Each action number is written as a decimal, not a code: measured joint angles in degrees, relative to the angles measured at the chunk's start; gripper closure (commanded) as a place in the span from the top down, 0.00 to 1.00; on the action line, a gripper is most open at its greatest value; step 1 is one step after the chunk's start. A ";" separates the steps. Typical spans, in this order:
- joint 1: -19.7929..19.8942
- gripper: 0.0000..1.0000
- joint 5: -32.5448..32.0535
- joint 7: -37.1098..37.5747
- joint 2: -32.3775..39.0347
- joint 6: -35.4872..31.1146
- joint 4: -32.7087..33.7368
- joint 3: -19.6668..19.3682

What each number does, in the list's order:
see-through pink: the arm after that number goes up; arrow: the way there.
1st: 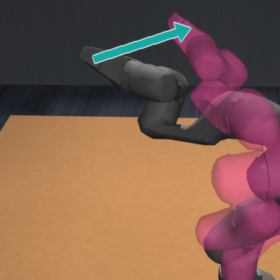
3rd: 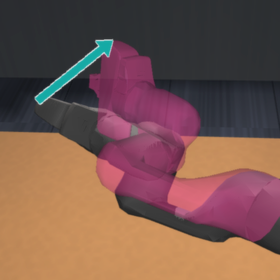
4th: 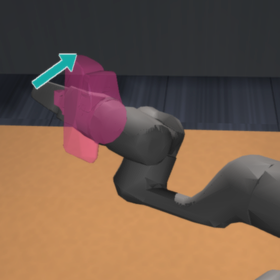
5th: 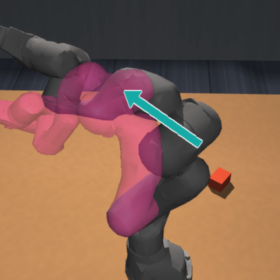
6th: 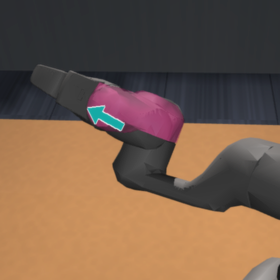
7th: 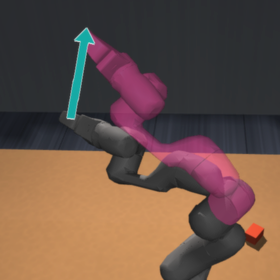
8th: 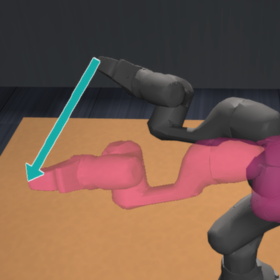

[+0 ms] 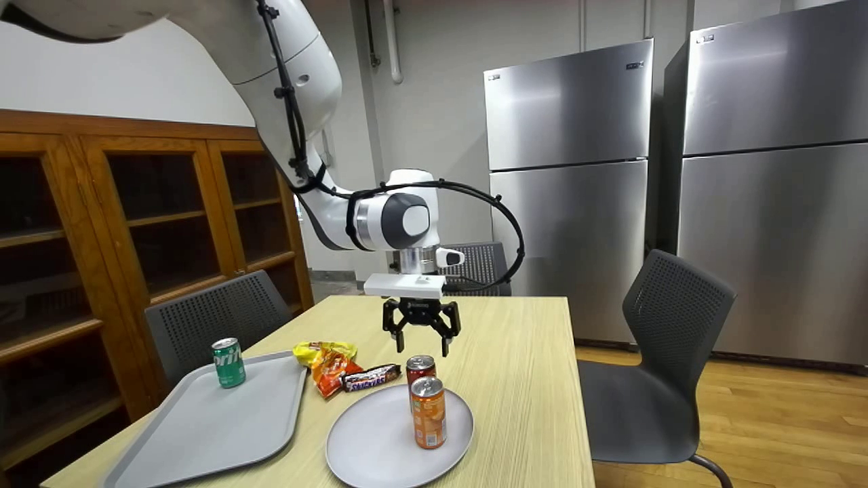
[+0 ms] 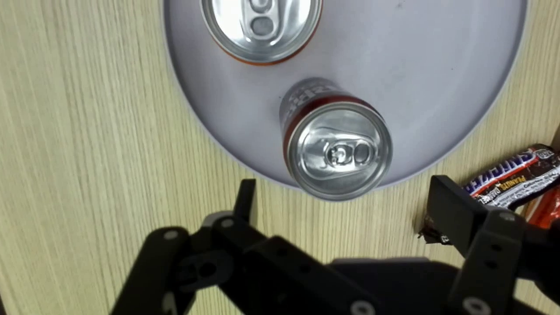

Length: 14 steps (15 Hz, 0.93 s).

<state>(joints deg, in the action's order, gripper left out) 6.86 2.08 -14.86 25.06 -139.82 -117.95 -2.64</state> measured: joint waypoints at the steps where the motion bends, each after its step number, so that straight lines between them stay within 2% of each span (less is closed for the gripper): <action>1: -0.04 1.00 -0.05 0.01 -0.12 -0.15 -0.50 0.00; 14: -0.65 1.00 -1.90 1.34 -0.92 -0.78 -4.28 -0.04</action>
<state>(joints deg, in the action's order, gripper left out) 6.22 0.18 -13.52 24.14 -140.60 -122.23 -2.68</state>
